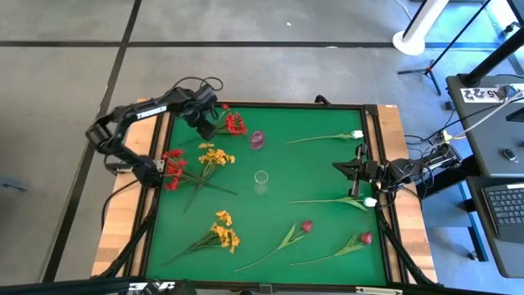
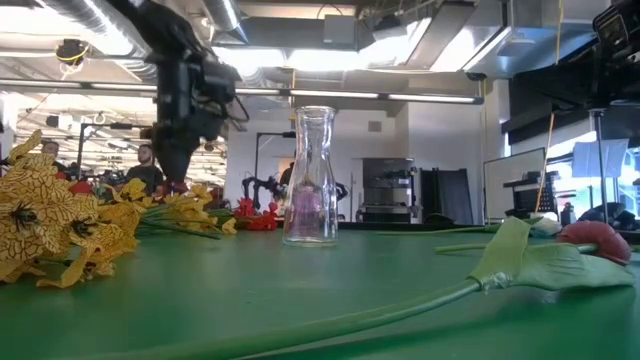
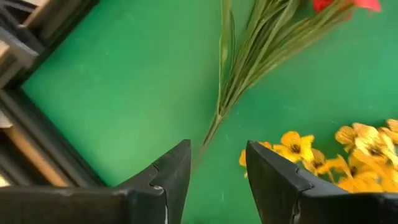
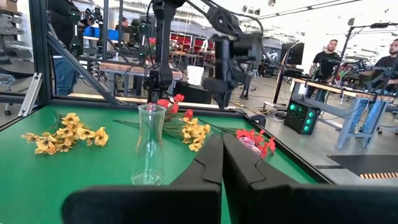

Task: Sort flowers into vase by color
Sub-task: Put the top red flowers into the violet vase

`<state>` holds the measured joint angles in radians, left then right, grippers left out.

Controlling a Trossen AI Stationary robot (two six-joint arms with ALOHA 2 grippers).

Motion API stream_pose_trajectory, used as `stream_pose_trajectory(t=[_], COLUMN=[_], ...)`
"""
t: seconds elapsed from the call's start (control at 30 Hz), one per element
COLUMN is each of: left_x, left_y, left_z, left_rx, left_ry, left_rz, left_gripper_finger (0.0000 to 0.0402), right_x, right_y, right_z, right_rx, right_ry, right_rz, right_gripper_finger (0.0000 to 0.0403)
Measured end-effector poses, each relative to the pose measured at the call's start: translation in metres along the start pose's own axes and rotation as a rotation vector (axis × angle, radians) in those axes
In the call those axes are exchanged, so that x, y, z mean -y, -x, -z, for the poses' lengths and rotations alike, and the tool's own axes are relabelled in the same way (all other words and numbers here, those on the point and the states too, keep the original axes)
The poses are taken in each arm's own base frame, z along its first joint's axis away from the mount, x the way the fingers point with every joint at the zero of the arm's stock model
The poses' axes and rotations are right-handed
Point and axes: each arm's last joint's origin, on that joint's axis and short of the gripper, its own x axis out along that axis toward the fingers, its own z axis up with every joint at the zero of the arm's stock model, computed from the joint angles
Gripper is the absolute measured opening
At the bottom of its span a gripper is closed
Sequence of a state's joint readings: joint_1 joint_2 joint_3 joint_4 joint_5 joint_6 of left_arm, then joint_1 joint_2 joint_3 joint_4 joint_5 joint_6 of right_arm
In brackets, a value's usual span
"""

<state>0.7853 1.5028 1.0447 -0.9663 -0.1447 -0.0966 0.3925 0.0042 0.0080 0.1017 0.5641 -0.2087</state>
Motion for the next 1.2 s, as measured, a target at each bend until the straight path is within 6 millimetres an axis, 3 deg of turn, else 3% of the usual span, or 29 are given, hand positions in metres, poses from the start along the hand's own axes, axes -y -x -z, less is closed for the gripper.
stream_pose_trajectory(t=[0.6, 0.77, 0.9, 1.07, 1.2], left_x=[0.006, 0.004, -0.003, -0.014, -0.021], left_y=[-0.087, -0.089, -0.066, 0.010, 0.094], left_z=[-0.018, -0.018, -0.024, -0.031, -0.028], left_rx=[-0.254, -0.255, -0.150, 0.091, 0.442], left_ry=[-0.040, -0.034, -0.016, 0.036, 0.133], left_rz=[-0.039, -0.042, -0.133, -0.129, 0.030], left_gripper_finger=[0.0147, 0.0093, 0.0017, 0.0006, 0.0004], right_x=[0.000, 0.000, 0.000, 0.000, 0.000], right_y=[0.000, 0.000, 0.000, 0.000, 0.000], right_z=[0.000, 0.000, 0.000, 0.000, 0.000], right_rx=[0.000, 0.000, 0.001, -0.001, 0.000], right_ry=[0.000, 0.000, -0.001, 0.000, 0.000], right_rz=[0.000, 0.000, 0.000, 0.000, 0.000], right_gripper_finger=[0.0001, 0.0001, 0.0001, 0.0001, 0.0001])
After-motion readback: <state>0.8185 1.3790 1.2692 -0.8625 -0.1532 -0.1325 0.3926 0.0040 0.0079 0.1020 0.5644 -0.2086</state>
